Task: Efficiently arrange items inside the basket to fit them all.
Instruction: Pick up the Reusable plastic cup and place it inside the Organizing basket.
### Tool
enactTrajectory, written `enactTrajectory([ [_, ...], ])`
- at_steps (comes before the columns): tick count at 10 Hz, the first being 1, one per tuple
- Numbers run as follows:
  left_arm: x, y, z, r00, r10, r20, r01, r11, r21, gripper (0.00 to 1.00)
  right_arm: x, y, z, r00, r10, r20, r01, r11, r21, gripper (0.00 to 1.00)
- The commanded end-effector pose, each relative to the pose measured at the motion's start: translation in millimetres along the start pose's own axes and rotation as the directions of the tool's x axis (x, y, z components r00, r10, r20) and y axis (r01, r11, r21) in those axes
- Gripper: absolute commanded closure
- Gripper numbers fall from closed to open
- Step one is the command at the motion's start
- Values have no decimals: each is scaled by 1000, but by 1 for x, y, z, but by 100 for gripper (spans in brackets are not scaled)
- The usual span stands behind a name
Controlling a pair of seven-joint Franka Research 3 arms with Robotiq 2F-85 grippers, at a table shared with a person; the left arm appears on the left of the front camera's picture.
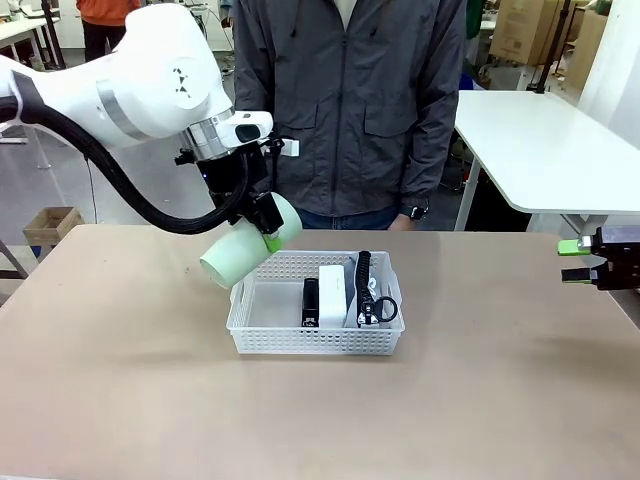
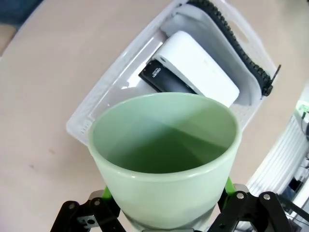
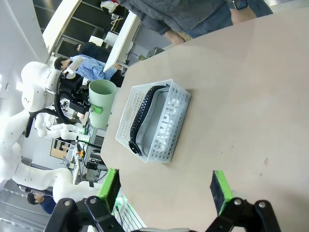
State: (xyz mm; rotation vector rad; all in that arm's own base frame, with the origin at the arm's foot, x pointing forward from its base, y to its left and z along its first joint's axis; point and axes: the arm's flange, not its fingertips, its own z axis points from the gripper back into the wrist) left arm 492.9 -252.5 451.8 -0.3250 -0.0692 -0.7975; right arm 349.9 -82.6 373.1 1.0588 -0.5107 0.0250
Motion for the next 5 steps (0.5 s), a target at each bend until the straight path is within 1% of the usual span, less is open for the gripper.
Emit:
enactTrajectory([
  [1, -7, 7, 3, 997, 75, 22, -75, 997, 5, 11, 1, 2, 1, 1000, -20, 10, 20, 1000, 12, 0],
  [4, -7, 7, 3, 997, 75, 22, -75, 997, 5, 11, 1, 2, 1, 1000, -20, 10, 20, 1000, 12, 0],
  [5, -4, 9, 2, 999, 54, 6, -54, 999, 2, 11, 1, 2, 1, 1000, -20, 10, 20, 1000, 12, 0],
])
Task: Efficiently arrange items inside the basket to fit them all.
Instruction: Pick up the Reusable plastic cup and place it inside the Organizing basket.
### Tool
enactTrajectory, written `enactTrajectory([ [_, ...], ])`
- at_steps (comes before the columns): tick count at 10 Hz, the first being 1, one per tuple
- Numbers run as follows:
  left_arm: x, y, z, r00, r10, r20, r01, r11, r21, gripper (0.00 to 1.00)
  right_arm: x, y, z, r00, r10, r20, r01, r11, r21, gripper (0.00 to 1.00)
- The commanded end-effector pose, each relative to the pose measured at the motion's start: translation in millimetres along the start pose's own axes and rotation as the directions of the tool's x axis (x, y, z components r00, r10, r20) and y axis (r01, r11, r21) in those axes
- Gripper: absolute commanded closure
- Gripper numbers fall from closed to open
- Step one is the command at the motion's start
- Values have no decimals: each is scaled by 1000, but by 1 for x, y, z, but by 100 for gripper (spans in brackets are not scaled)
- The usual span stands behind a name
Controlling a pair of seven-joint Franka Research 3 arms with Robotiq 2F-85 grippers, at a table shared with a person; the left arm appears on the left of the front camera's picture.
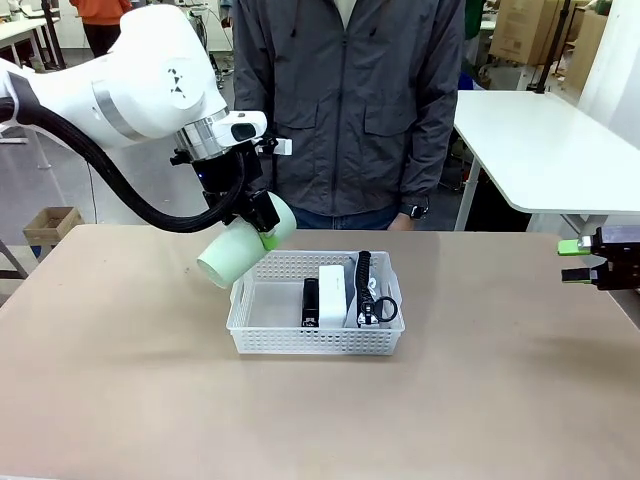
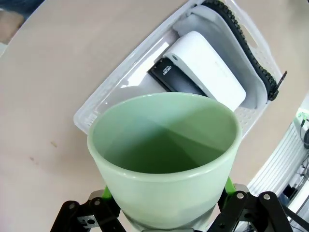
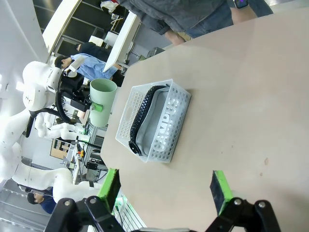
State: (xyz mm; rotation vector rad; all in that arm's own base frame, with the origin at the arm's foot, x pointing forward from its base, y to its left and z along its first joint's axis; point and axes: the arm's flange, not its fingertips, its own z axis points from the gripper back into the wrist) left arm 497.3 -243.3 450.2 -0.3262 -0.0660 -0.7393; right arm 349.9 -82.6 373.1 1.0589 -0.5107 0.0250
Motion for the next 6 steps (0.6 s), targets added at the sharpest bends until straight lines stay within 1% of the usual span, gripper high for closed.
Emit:
enactTrajectory([
  [1, -3, -18, 0, 984, 176, 14, -176, 984, -11, 11, 1, 2, 1, 1000, -20, 10, 20, 1000, 12, 0],
  [3, -1, -53, 6, 943, 330, 52, -324, 941, -94, 11, 1, 2, 1, 1000, -20, 10, 20, 1000, 12, 0],
  [4, 2, -66, 4, 921, 386, 46, -380, 918, -110, 11, 1, 2, 1, 1000, -20, 10, 20, 1000, 12, 0],
  [5, 5, -75, 0, 876, 477, 71, -474, 879, -57, 11, 1, 2, 1, 1000, -20, 10, 20, 1000, 12, 0],
  [6, 7, -80, -5, 814, 570, 107, -575, 818, 10, 11, 1, 2, 1, 1000, -20, 10, 20, 1000, 12, 0],
])
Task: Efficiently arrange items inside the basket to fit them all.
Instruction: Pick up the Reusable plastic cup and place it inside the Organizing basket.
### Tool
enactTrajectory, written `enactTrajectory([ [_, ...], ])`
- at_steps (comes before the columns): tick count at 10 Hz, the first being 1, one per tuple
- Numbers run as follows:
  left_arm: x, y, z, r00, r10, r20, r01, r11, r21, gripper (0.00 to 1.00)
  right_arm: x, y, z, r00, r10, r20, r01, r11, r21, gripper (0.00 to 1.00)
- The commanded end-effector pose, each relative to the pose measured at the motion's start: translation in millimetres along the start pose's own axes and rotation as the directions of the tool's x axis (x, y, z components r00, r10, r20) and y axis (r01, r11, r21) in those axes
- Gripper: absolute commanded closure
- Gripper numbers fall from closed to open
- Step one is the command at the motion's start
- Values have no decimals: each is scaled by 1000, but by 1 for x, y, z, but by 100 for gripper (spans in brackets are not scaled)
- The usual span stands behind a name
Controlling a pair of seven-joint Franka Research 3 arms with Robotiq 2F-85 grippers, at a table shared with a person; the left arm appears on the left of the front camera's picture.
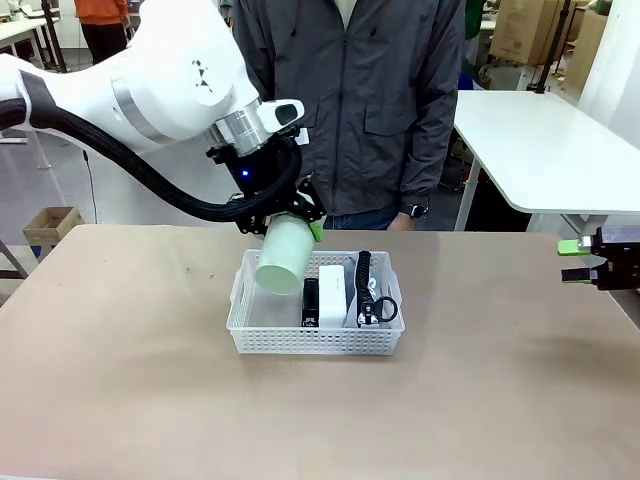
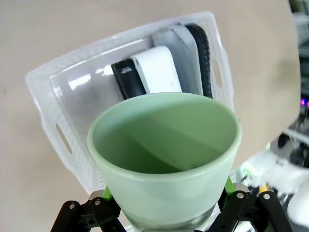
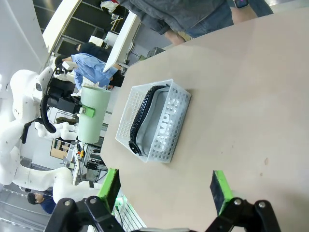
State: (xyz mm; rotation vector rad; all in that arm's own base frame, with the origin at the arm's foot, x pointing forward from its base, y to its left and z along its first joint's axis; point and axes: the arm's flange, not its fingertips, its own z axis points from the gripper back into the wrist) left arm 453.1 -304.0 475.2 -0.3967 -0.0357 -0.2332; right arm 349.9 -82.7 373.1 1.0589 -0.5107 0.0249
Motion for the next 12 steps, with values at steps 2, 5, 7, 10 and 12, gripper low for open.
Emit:
enactTrajectory([
  [2, -8, -6, -15, 979, 190, 79, -202, 962, 183, 11, 1, 2, 1, 1000, -20, 10, 20, 1000, 12, 0],
  [5, -6, -5, -31, 977, 208, 37, -211, 941, 267, 11, 1, 2, 1, 1000, -20, 10, 20, 1000, 12, 0],
  [7, 5, 0, -48, 976, 206, 73, -218, 907, 361, 11, 1, 2, 1, 1000, -20, 10, 20, 1000, 12, 0],
  [10, 12, 5, -68, 975, 197, 101, -221, 877, 426, 11, 1, 2, 1, 1000, -20, 10, 20, 1000, 12, 0],
  [12, 18, 4, -79, 976, 205, 77, -218, 864, 455, 11, 1, 2, 1, 1000, -20, 10, 20, 1000, 12, 0],
])
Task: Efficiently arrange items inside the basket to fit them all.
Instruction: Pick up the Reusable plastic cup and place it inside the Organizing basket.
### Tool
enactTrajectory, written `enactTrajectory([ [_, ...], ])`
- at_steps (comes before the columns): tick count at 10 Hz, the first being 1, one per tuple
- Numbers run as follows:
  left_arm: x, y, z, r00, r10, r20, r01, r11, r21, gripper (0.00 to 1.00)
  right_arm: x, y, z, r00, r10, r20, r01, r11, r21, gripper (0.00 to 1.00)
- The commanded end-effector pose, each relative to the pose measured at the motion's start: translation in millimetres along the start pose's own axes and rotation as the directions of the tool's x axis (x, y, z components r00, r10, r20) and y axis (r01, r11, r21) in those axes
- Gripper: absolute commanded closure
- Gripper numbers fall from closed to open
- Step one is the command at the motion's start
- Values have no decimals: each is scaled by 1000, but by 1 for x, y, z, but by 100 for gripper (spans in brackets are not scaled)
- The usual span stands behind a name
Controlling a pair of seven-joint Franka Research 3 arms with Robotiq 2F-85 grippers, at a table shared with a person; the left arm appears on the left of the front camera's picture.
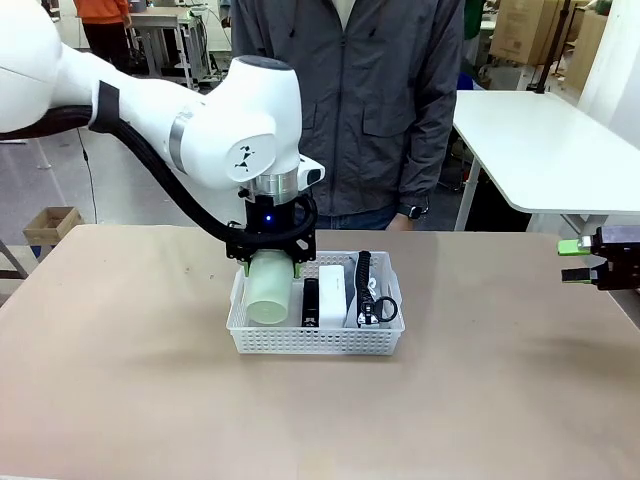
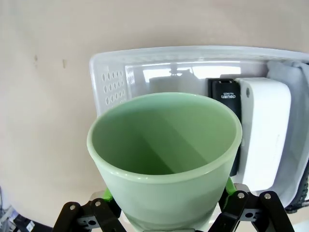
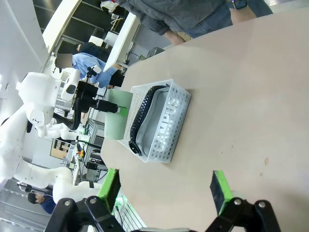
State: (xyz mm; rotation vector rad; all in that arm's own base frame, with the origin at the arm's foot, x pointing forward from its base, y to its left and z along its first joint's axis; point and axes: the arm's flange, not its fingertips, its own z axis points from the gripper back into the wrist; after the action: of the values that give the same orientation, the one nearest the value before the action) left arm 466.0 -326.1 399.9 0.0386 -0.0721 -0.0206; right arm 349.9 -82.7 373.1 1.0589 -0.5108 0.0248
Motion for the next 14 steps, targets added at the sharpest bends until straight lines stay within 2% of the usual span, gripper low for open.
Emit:
enactTrajectory([
  [1, 8, -13, -4, 1000, 25, -11, -25, 997, 67, 11, 1, 2, 1, 1000, -20, 10, 20, 1000, 12, 0],
  [6, 22, -34, -39, 998, 38, -45, -29, 982, 186, 11, 1, 2, 1, 1000, -20, 10, 20, 1000, 12, 0],
  [12, 25, -36, -50, 997, 59, -51, -46, 972, 230, 11, 1, 2, 1, 1000, -20, 10, 20, 1000, 12, 0],
  [13, 24, -36, -49, 997, 54, -47, -42, 974, 223, 0, 1, 2, 1, 1000, -20, 10, 20, 1000, 12, 0],
  [14, 24, -36, -48, 997, 52, -48, -40, 974, 224, 0, 1, 2, 1, 1000, -20, 10, 20, 1000, 12, 0],
])
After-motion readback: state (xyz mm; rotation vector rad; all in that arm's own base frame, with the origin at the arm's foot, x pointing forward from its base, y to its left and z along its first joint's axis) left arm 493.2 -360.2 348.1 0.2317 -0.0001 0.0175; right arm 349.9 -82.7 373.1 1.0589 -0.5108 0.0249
